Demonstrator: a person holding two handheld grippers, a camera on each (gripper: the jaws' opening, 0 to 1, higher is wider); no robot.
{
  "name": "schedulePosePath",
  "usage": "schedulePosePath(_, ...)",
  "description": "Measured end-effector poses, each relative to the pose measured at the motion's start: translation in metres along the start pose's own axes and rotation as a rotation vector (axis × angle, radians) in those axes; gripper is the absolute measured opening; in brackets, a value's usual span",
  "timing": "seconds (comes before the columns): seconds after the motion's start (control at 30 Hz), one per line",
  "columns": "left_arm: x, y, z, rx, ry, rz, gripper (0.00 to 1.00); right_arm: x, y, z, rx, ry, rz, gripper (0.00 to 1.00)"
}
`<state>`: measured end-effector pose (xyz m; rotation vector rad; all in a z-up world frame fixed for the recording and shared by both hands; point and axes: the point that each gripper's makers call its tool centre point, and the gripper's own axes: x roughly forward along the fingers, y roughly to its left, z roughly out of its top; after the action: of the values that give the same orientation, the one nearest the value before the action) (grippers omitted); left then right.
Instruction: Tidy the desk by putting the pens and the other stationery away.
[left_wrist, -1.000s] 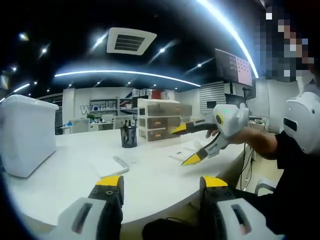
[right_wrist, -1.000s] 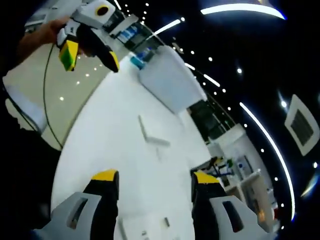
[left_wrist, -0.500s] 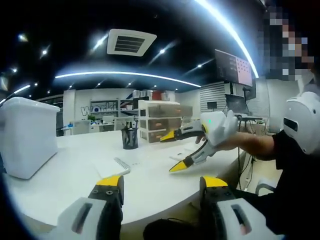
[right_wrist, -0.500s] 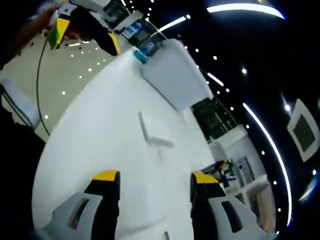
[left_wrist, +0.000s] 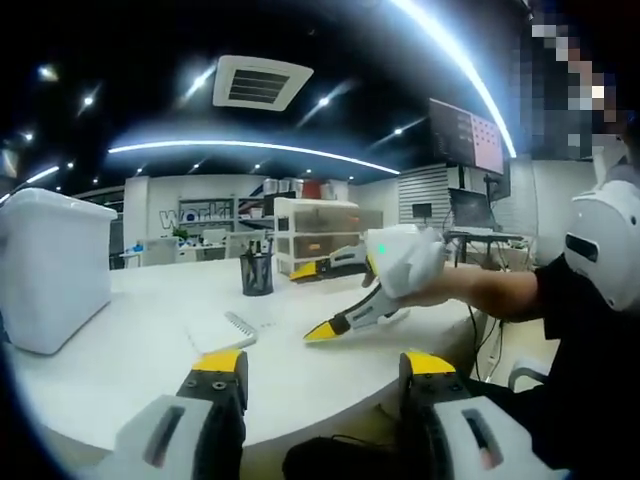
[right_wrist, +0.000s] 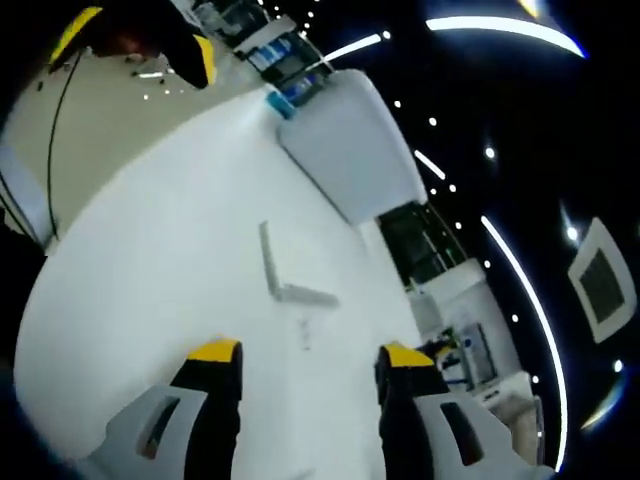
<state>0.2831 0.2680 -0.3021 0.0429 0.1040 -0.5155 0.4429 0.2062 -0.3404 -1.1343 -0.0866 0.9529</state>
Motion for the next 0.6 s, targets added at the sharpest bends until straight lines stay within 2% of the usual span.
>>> schedulePosePath(0.6,-0.001,0.003,-0.002,-0.015,-0.003,-0.001,0.61,0.03,-0.004,0.005,-0.042,0.016,-0.006,0.47)
